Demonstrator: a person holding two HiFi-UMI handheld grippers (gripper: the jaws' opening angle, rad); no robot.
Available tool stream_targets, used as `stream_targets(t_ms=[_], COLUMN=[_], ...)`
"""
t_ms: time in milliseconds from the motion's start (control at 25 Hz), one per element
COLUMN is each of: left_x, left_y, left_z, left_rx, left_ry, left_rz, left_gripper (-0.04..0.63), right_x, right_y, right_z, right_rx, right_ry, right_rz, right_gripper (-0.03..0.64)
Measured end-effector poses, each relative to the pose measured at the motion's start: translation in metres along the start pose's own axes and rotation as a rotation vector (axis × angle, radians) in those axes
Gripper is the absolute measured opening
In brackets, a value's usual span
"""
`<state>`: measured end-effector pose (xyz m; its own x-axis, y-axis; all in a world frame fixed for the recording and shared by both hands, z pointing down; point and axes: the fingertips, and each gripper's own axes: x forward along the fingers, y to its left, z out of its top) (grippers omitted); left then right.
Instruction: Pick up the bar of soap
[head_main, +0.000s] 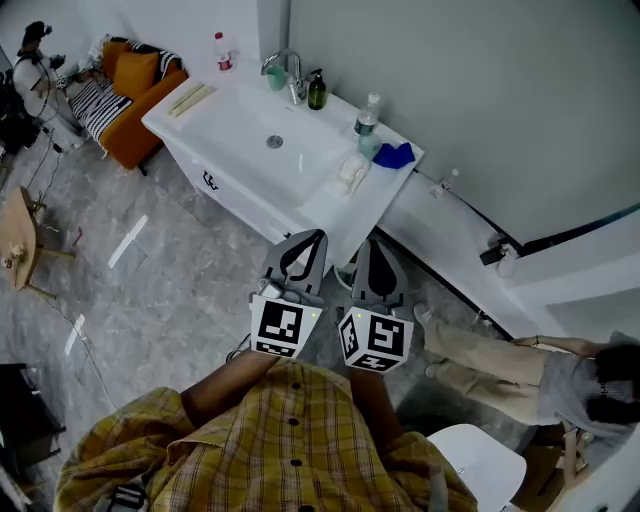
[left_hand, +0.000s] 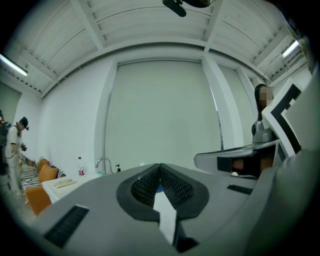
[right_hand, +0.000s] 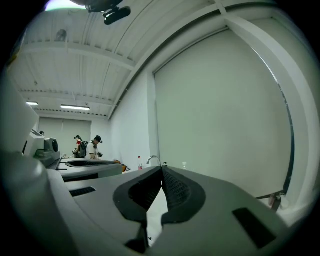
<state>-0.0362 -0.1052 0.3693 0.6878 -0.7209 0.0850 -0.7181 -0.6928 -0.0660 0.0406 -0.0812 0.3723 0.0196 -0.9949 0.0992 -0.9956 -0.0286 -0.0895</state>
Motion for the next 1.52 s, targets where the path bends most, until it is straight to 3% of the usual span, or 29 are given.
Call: stream_targets(t_ms=[280, 720, 1160, 1520], left_x=[0.053, 0.103, 0.157, 0.215], left_y=[0.045, 0.064, 0.069, 0.065], left_z=[0.000, -0.007, -0.021, -0.046], left_rx=[-0.008, -0.039, -0.047, -0.034], left_ry=[0.003, 0.026, 0.062, 0.157], left_rz=[-0.067, -0.140, -0.096, -0.064], left_gripper=[0.012, 0.012, 0.012, 0.012], right_x=[0.063, 0.102, 0.143, 0.173], right_y=[0.001, -0.018, -0.051, -0.088], right_z=[0.005, 0.004, 0.004, -0.016], right_rx=[-0.005, -0.005, -0.008, 0.015], right_ry=[0.016, 0.048, 0.046, 0.093], right_rz=[-0.064, -0.153, -0.114, -0.075], right_gripper=[0.018, 0.018, 0.018, 0.018])
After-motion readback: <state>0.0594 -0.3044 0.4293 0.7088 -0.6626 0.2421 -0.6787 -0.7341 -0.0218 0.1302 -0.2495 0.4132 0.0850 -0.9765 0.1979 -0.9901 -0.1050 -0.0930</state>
